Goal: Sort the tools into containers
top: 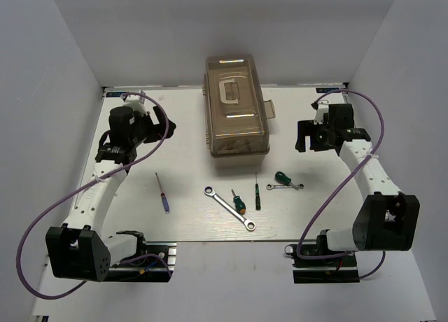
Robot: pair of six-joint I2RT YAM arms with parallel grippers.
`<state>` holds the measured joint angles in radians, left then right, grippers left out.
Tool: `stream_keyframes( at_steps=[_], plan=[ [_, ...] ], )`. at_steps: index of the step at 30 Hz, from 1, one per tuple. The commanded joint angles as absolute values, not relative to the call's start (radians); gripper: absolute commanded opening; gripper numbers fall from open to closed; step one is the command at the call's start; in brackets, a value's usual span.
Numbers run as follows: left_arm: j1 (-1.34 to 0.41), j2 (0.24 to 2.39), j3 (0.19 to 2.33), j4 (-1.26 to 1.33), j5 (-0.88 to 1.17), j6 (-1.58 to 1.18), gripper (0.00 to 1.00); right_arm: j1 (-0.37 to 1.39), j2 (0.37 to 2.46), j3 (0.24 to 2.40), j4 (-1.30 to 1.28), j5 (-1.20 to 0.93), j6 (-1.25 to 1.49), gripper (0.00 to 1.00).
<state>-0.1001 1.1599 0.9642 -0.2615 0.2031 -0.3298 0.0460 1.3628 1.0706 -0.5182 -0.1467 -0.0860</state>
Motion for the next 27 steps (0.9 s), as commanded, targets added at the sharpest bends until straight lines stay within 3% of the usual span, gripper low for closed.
stream_keyframes(
  at_steps=[1, 7, 8, 9, 10, 11, 12, 13, 14, 16, 18, 19, 20, 21, 23, 27],
  plan=[
    [-0.1, 1.158, 0.983, -0.242, 0.233, -0.324, 1.0, 0.046, 1.359, 1.112, -0.518, -0.186, -0.08, 0.9],
    [-0.1, 1.167, 0.983, -0.233, 0.233, -0.314, 1.0, 0.041, 1.373, 1.112, -0.528, -0.268, -0.144, 0.9],
    [-0.1, 1.167, 0.983, -0.233, 0.233, -0.314, 1.0, 0.041, 1.379, 1.118, -0.531, -0.297, -0.153, 0.86],
    [-0.1, 1.167, 0.983, -0.233, 0.233, -0.314, 1.0, 0.04, 1.384, 1.123, -0.538, -0.346, -0.205, 0.71],
    [-0.1, 1.167, 0.983, -0.233, 0.242, -0.314, 0.96, 0.038, 1.385, 1.135, -0.572, -0.363, -0.234, 0.09],
    [-0.1, 1.167, 0.983, -0.233, 0.253, -0.314, 0.82, 0.038, 1.399, 1.147, -0.574, -0.383, -0.256, 0.0],
    [-0.1, 1.167, 0.983, -0.224, 0.253, -0.304, 0.59, 0.038, 1.407, 1.176, -0.586, -0.397, -0.252, 0.0],
    [-0.1, 1.167, 0.992, -0.224, 0.253, -0.304, 0.07, 0.035, 1.414, 1.195, -0.601, -0.409, -0.249, 0.0],
    [-0.1, 1.176, 0.992, -0.224, 0.253, -0.304, 0.0, 0.035, 1.431, 1.213, -0.604, -0.42, -0.239, 0.0],
    [-0.1, 1.19, 1.003, -0.224, 0.273, -0.304, 0.0, 0.041, 1.459, 1.302, -0.624, -0.455, -0.226, 0.0],
    [-0.1, 1.21, 1.025, -0.224, 0.305, -0.304, 0.01, 0.046, 1.491, 1.406, -0.638, -0.534, -0.219, 0.14],
    [-0.1, 1.224, 1.035, -0.224, 0.32, -0.295, 0.28, 0.054, 1.496, 1.428, -0.637, -0.567, -0.213, 0.24],
    [-0.1, 1.256, 1.049, -0.224, 0.339, -0.295, 0.44, 0.058, 1.5, 1.463, -0.614, -0.584, -0.192, 0.49],
    [-0.1, 1.272, 1.077, -0.224, 0.375, -0.285, 0.62, 0.063, 1.511, 1.5, -0.608, -0.597, -0.174, 0.55],
    [-0.109, 1.302, 1.106, -0.224, 0.429, -0.276, 0.84, 0.081, 1.545, 1.554, -0.56, -0.643, -0.132, 0.69],
    [-0.109, 1.359, 1.138, -0.123, 0.495, -0.311, 0.89, 0.127, 1.615, 1.637, -0.407, -0.721, 0.065, 0.69]
  ],
)
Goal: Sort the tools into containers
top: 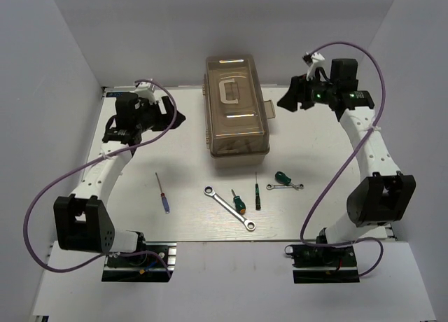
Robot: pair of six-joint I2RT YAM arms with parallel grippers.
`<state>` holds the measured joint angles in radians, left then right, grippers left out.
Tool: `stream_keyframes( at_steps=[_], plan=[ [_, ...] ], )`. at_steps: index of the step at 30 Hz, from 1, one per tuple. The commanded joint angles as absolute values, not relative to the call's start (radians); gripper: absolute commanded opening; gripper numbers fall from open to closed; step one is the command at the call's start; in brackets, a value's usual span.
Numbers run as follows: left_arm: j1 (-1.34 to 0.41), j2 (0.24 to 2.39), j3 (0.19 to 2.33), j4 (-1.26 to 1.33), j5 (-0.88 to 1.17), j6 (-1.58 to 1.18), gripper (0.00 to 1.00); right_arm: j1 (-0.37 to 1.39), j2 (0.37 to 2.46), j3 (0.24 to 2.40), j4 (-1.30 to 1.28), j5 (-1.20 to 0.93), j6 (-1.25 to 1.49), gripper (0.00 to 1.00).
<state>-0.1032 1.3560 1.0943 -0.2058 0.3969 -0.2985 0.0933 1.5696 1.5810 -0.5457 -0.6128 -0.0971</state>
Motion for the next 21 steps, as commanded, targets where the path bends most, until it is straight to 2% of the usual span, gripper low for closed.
stream_keyframes(
  at_steps=[1, 3, 5, 6, 8, 9, 11, 12, 13, 16, 21],
  plan=[
    [-0.109, 1.379, 1.138, -0.1, 0.511, -0.328, 0.89, 0.136, 1.638, 1.666, -0.375, -0.757, 0.101, 0.69],
    [-0.109, 1.403, 1.158, -0.036, 0.554, -0.376, 0.89, 0.175, 1.672, 1.681, -0.208, -0.775, 0.217, 0.64],
    [-0.109, 1.448, 1.17, 0.003, 0.592, -0.405, 0.84, 0.222, 1.749, 1.715, -0.134, -0.79, 0.325, 0.61],
    [-0.109, 1.462, 1.18, 0.021, 0.607, -0.428, 0.6, 0.241, 1.775, 1.773, -0.102, -0.785, 0.372, 0.53],
    [-0.109, 1.488, 1.212, 0.067, 0.653, -0.452, 0.38, 0.283, 1.872, 1.894, -0.109, -0.726, 0.438, 0.44],
    [-0.109, 1.508, 1.221, 0.067, 0.664, -0.462, 0.28, 0.311, 1.891, 1.914, -0.104, -0.703, 0.448, 0.33],
    [-0.118, 1.508, 1.233, 0.067, 0.673, -0.462, 0.3, 0.348, 1.942, 1.971, -0.104, -0.599, 0.445, 0.28],
    [-0.118, 1.517, 1.233, 0.067, 0.673, -0.462, 0.35, 0.371, 1.953, 1.982, -0.107, -0.58, 0.436, 0.28],
    [-0.118, 1.517, 1.233, 0.058, 0.673, -0.462, 0.5, 0.386, 1.974, 1.996, -0.11, -0.557, 0.434, 0.33],
    [-0.118, 1.499, 1.233, 0.038, 0.673, -0.45, 0.73, 0.434, 2.016, 2.052, -0.153, -0.468, 0.411, 0.49],
    [-0.118, 1.479, 1.2, 0.015, 0.673, -0.44, 0.76, 0.489, 2.04, 2.068, -0.231, -0.274, 0.365, 0.54]
  ],
)
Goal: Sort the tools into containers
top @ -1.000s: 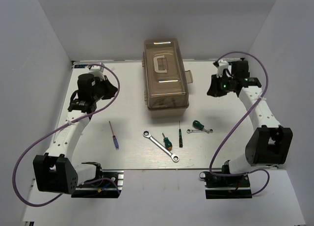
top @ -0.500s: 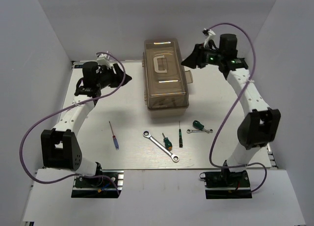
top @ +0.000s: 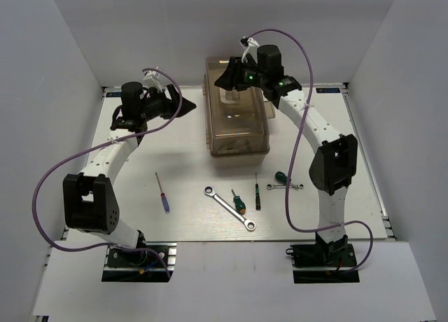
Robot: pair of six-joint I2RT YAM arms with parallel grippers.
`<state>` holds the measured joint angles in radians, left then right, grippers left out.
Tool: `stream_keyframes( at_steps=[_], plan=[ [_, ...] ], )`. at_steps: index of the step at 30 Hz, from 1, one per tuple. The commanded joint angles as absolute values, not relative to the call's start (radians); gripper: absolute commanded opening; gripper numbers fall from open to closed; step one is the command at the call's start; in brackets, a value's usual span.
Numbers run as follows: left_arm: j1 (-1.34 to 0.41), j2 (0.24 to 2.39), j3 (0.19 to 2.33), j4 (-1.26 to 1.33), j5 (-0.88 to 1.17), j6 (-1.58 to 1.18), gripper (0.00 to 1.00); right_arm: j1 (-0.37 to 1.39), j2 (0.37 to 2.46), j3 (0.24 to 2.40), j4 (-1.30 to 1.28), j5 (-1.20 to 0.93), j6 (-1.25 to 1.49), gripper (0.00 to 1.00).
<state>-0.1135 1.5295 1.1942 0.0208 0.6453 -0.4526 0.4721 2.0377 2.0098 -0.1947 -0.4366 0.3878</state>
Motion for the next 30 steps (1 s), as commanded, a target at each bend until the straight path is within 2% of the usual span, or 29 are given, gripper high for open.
stream_keyframes(
  at_steps=[1, 6, 18, 25, 30],
  plan=[
    [-0.118, 1.47, 1.2, 0.015, 0.673, -0.44, 0.76, 0.508, 2.04, 2.069, -0.238, -0.223, 0.359, 0.54],
    [-0.118, 1.47, 1.19, 0.015, 0.673, -0.431, 0.76, 0.548, 2.057, 2.083, -0.308, -0.066, 0.321, 0.56],
    [-0.118, 1.46, 1.233, -0.012, 0.673, -0.411, 0.79, 0.571, 2.069, 2.051, -0.393, 0.052, 0.341, 0.56],
    [-0.109, 1.451, 1.255, -0.021, 0.673, -0.411, 0.81, 0.565, 2.091, 2.054, -0.433, 0.015, 0.42, 0.56],
    [-0.1, 1.451, 1.324, -0.031, 0.664, -0.411, 0.81, 0.558, 2.134, 2.069, -0.446, -0.133, 0.525, 0.56]
  ],
)
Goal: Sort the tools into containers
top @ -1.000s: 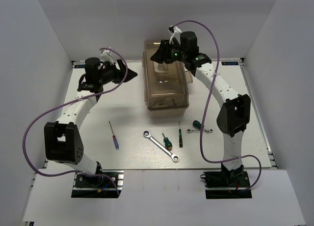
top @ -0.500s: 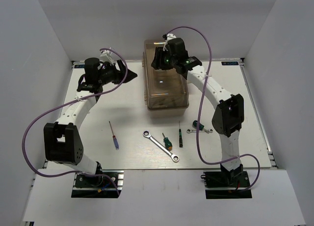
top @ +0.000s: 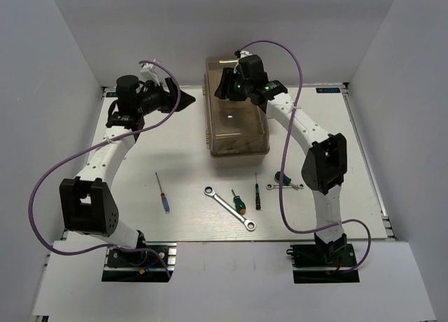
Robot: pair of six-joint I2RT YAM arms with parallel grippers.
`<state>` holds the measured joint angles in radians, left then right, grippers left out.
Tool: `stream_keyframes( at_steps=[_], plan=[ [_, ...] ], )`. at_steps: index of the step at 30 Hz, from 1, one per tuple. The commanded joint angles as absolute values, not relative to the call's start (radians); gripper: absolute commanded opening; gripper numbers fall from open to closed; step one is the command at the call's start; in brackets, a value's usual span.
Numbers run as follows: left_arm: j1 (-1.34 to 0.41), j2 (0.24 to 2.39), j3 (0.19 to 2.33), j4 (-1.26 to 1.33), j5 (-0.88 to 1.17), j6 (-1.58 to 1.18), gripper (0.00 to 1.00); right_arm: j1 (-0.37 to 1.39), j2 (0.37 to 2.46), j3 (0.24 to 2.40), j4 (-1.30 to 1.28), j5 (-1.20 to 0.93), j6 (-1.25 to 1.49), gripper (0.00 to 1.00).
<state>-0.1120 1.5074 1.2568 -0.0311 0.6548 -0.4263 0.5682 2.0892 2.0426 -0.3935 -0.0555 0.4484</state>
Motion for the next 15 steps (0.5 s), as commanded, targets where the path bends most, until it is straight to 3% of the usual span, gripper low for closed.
stream_keyframes(
  at_steps=[1, 15],
  plan=[
    [-0.1, 1.463, 1.324, -0.031, 0.654, -0.411, 0.81, 0.561, 2.137, 2.08, -0.448, -0.143, 0.543, 0.56],
    [-0.112, 1.649, 1.436, 0.123, 0.676, -0.54, 0.82, 0.492, 2.152, 2.092, -0.31, -0.363, 0.692, 0.48]
  ],
)
